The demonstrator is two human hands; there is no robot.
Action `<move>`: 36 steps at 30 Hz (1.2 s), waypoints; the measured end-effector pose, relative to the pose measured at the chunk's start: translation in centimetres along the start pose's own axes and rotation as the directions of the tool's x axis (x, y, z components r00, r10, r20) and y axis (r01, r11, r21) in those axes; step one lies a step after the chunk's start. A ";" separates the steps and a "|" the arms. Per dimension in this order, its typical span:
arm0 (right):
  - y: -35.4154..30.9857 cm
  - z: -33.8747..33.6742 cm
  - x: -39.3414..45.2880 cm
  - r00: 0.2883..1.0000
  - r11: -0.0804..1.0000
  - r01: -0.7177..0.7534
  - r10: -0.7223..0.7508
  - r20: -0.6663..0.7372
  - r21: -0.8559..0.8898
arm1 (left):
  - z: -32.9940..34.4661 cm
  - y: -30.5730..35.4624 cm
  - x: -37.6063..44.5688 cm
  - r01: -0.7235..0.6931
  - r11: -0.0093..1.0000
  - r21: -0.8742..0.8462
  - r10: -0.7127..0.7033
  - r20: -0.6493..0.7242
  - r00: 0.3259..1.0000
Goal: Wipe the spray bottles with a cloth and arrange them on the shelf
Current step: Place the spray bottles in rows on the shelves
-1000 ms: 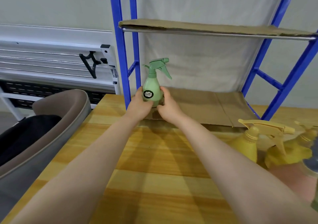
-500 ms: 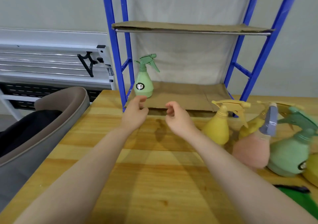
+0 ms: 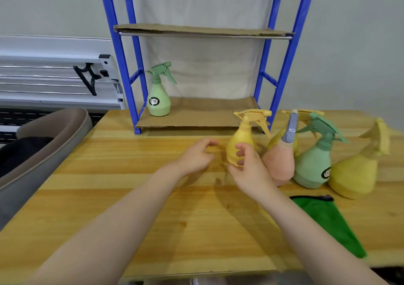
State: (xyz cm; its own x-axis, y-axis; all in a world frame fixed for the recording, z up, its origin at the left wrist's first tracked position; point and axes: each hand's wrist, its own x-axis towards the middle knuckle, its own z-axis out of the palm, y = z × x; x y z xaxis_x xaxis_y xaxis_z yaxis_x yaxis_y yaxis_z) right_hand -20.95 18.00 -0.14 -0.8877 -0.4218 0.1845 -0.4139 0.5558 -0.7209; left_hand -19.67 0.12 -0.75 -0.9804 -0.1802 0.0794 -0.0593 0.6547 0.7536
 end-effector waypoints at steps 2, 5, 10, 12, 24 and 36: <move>1.0 -0.4 -0.7 0.998 0.998 -0.050 0.051 -0.022 0.028 | 1.2 0.8 0.4 -0.001 1.000 -0.010 0.001 0.008 1.000; 2.0 -0.7 -1.7 0.996 0.991 -0.082 0.085 -0.027 0.108 | 2.6 1.6 0.9 0.015 0.998 -0.065 -0.014 0.024 1.000; 1.8 -0.6 -1.5 0.993 0.970 -0.117 0.121 -0.007 0.215 | 3.8 2.3 1.3 0.055 0.977 -0.204 -0.045 0.055 0.997; 1.6 -0.5 -1.0 0.990 0.961 -0.136 0.141 -0.003 0.241 | 4.2 1.9 1.6 0.047 0.965 -0.257 -0.030 0.071 0.997; 0.6 1.6 2.0 0.996 0.985 -0.058 0.069 -0.061 0.163 | 2.2 0.4 1.3 -0.082 0.994 0.076 0.098 -0.239 0.966; -5.4 3.4 14.0 0.998 0.995 0.024 -0.018 -0.059 0.098 | -6.4 -0.9 8.3 -0.019 0.966 0.258 0.115 -0.364 0.924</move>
State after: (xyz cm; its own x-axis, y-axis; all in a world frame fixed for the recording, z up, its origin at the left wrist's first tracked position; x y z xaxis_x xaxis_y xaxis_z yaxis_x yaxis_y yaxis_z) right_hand -30.43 6.62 4.06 -0.8905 -0.3888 0.2365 -0.4132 0.4730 -0.7782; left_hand -26.53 -6.65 3.46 -0.8449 -0.3582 0.3974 -0.0876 0.8254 0.5577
